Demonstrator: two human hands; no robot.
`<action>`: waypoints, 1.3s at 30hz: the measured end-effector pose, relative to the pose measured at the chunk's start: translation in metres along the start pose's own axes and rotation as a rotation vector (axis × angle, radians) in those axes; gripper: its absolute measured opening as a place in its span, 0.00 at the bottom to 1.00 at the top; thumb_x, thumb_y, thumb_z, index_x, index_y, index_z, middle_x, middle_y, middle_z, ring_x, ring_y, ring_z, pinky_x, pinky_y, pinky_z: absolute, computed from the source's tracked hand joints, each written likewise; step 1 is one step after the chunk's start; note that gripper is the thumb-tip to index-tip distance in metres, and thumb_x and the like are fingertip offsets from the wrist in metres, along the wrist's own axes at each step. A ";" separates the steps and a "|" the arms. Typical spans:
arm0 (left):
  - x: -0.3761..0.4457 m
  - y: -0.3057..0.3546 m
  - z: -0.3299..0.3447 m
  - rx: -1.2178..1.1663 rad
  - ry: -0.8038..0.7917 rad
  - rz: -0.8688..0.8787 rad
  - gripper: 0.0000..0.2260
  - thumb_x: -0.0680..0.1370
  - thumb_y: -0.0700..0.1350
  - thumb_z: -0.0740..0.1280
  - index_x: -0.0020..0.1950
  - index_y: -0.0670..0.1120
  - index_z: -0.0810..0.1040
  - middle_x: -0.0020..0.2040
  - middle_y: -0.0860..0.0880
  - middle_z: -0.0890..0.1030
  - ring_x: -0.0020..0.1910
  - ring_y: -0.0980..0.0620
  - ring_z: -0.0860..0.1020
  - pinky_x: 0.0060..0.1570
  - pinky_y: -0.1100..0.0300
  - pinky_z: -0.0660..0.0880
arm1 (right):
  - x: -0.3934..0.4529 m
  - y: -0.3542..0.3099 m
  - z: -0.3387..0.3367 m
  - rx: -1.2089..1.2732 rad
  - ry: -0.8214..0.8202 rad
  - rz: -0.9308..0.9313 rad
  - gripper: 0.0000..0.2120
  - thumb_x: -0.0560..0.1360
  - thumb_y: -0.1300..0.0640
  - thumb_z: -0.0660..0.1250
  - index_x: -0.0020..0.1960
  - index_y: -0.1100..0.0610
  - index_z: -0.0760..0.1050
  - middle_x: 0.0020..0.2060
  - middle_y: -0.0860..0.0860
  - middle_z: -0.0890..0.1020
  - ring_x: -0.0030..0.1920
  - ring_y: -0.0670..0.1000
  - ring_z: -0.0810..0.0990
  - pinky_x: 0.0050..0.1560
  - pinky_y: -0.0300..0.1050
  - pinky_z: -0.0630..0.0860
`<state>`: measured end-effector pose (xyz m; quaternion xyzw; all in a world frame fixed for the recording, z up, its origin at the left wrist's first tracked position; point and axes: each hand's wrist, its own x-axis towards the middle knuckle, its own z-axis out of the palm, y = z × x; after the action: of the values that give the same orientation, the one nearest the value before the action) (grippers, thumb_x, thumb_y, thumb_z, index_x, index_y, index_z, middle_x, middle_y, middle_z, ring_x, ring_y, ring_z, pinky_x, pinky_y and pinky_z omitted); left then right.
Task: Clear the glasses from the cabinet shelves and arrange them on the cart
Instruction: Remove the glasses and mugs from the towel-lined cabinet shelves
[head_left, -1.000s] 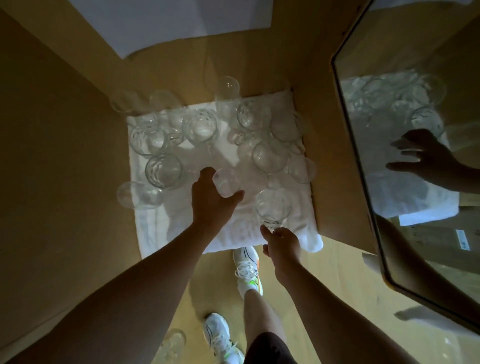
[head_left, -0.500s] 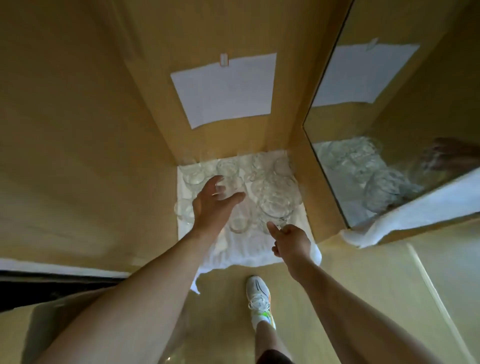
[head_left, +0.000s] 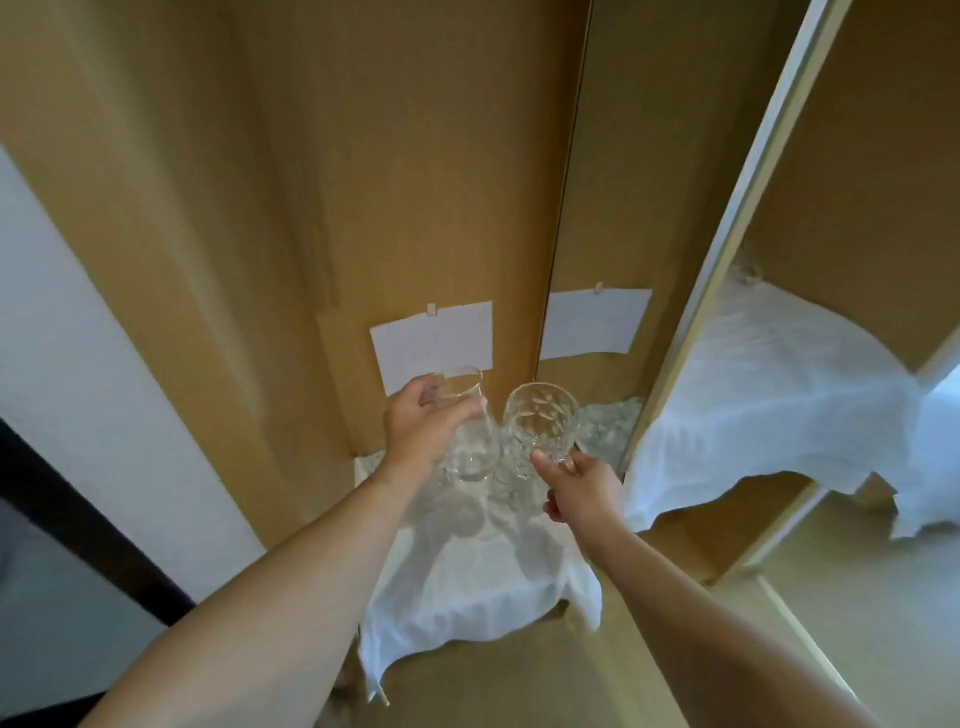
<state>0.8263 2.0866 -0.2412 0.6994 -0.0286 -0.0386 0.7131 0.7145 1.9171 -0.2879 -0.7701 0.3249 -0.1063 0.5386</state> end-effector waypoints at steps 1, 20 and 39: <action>-0.007 0.009 0.003 0.002 -0.016 0.010 0.32 0.56 0.55 0.81 0.58 0.51 0.80 0.57 0.46 0.81 0.56 0.49 0.82 0.58 0.53 0.80 | -0.005 -0.004 -0.009 -0.002 0.006 -0.007 0.25 0.72 0.38 0.74 0.34 0.53 0.64 0.26 0.50 0.75 0.26 0.51 0.79 0.43 0.56 0.81; -0.158 0.079 0.220 -0.001 -0.257 0.072 0.20 0.67 0.59 0.75 0.53 0.51 0.79 0.43 0.50 0.82 0.40 0.51 0.78 0.37 0.57 0.74 | -0.034 0.029 -0.280 0.199 0.001 -0.063 0.19 0.75 0.42 0.73 0.41 0.56 0.72 0.31 0.54 0.73 0.31 0.53 0.75 0.37 0.47 0.82; -0.092 0.083 0.403 0.069 -0.276 0.071 0.30 0.63 0.67 0.70 0.58 0.51 0.75 0.51 0.49 0.82 0.46 0.48 0.83 0.40 0.53 0.80 | 0.094 0.037 -0.407 0.161 0.113 -0.047 0.24 0.73 0.44 0.76 0.35 0.56 0.65 0.30 0.56 0.76 0.28 0.59 0.82 0.37 0.56 0.85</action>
<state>0.6975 1.6956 -0.1487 0.7103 -0.1522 -0.1082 0.6787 0.5629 1.5423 -0.1767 -0.7247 0.3270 -0.1879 0.5767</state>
